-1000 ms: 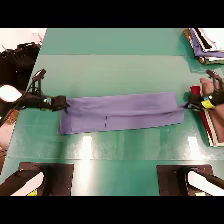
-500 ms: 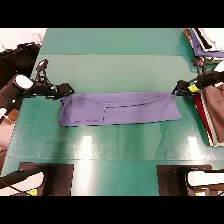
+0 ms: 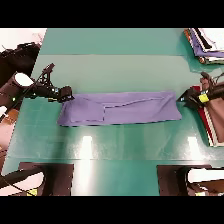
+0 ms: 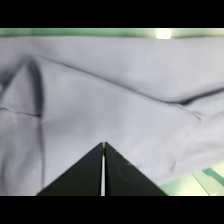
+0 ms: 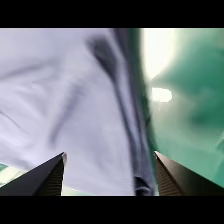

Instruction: Fold the shirts.

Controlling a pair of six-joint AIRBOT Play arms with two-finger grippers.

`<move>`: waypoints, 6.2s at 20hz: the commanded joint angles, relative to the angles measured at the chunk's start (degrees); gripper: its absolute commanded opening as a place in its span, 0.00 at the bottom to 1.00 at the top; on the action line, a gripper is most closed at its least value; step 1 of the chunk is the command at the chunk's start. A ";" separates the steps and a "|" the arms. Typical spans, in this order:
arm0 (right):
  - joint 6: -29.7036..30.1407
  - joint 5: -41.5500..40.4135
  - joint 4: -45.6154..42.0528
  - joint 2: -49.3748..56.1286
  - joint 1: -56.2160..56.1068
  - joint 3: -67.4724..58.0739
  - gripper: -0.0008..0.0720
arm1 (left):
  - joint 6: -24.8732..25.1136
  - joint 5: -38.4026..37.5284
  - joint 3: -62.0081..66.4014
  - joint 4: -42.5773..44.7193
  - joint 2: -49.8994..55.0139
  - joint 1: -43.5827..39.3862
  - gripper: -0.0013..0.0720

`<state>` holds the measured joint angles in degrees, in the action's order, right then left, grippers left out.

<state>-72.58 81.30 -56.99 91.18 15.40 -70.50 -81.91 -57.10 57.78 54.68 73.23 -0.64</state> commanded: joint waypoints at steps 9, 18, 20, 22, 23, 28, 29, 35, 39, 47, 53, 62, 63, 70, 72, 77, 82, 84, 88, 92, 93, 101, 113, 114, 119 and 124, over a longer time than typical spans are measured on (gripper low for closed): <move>9.25 -3.98 10.97 4.35 -4.07 3.39 0.03 | 2.21 13.62 3.50 -6.10 4.00 -16.63 0.06; 2.78 -1.79 10.97 -12.13 -14.73 -12.72 0.03 | 0.70 10.95 23.32 -6.27 26.05 -29.09 0.06; 0.07 -1.70 10.97 -12.63 -18.18 -17.07 0.03 | -0.28 10.88 24.98 -6.36 29.05 -30.60 0.06; -1.40 -1.90 10.97 -12.61 -21.97 -20.15 0.03 | -0.70 11.21 26.36 -7.10 31.04 -31.45 0.06; -1.46 -2.14 10.97 -12.57 -23.74 -21.24 0.03 | -0.72 11.10 26.73 -7.32 31.58 -31.63 0.06; -1.57 -3.87 11.06 -12.57 -30.03 -23.78 0.03 | -0.63 11.06 26.73 -6.95 31.95 -31.63 0.06; -1.57 -4.15 11.04 -12.48 -30.97 -24.17 0.03 | -0.59 11.08 26.73 -6.86 31.95 -31.63 0.06; -1.49 -7.91 10.99 -12.37 -37.33 -26.12 0.03 | -0.68 8.24 27.80 -6.10 29.03 -27.78 0.06; 1.81 -10.54 15.41 -9.66 -44.35 -26.12 0.03 | -0.72 5.90 27.80 2.16 17.66 -17.68 0.06; 10.78 -22.64 22.53 11.45 -66.73 -36.33 0.64 | -0.59 -2.23 27.80 14.21 -5.05 2.89 0.06; 3.37 -7.45 10.93 14.99 -64.83 -44.57 0.77 | -0.57 -6.38 27.74 14.38 -7.76 6.49 0.06; -2.93 -10.80 4.68 1.38 -42.32 -12.74 0.77 | -0.59 -8.24 27.63 13.70 -7.76 6.45 0.06; -4.66 -13.84 5.55 0.26 -39.89 -8.24 0.77 | -0.57 -8.26 27.63 13.27 -7.76 6.45 0.06; -0.20 -17.64 22.69 7.91 -36.68 0.63 0.84 | -0.09 -7.76 27.63 12.96 -7.65 6.45 0.06; -0.20 -17.70 24.74 11.37 -39.69 -2.29 0.83 | -0.09 -7.91 27.61 12.81 -7.65 6.45 0.06; -0.24 -19.78 27.28 18.58 -47.87 -13.97 0.71 | 1.42 -7.96 27.63 12.35 -7.65 6.45 0.06; 0.85 -22.01 26.77 20.85 -51.01 -21.90 0.04 | 1.40 -7.56 27.63 10.56 -7.65 6.43 0.06; 0.94 -20.85 25.18 20.65 -49.62 -25.09 0.03 | 1.40 -6.69 27.63 9.66 -7.67 5.38 0.06; -3.58 -18.16 14.60 15.34 -41.90 -29.86 0.03 | 1.36 -4.81 27.63 9.64 -7.65 -2.19 0.06; -4.02 -15.02 7.23 6.43 -27.76 -30.56 0.03 | 1.03 -1.64 27.63 9.57 -7.65 -9.55 0.06; -4.07 -14.58 6.05 4.59 -23.69 -30.56 0.03 | 0.72 -1.22 27.63 9.57 -7.65 -10.75 0.06; -4.11 -12.96 5.01 1.05 7.89 -30.58 0.03 | -0.76 4.42 27.63 9.51 -7.65 -18.16 0.06; -2.78 -20.87 14.91 -8.09 16.74 -30.62 0.03 | -0.79 7.39 27.63 9.18 -7.65 -19.37 0.06; -2.78 -20.94 14.88 -9.62 16.74 -30.62 0.03 | -0.76 7.39 27.63 9.18 -7.65 -19.37 0.06; -2.86 -18.29 10.14 -15.61 16.96 -30.56 0.03 | -0.74 7.19 27.63 9.20 -7.65 -19.37 0.06; -5.75 -8.33 -0.17 -19.52 20.74 -30.40 0.03 | -0.59 6.93 27.63 9.20 -7.65 -19.37 0.06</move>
<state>-76.44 67.37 -50.74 73.91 34.17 -101.03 -82.65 -50.09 85.41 63.86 65.58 -19.97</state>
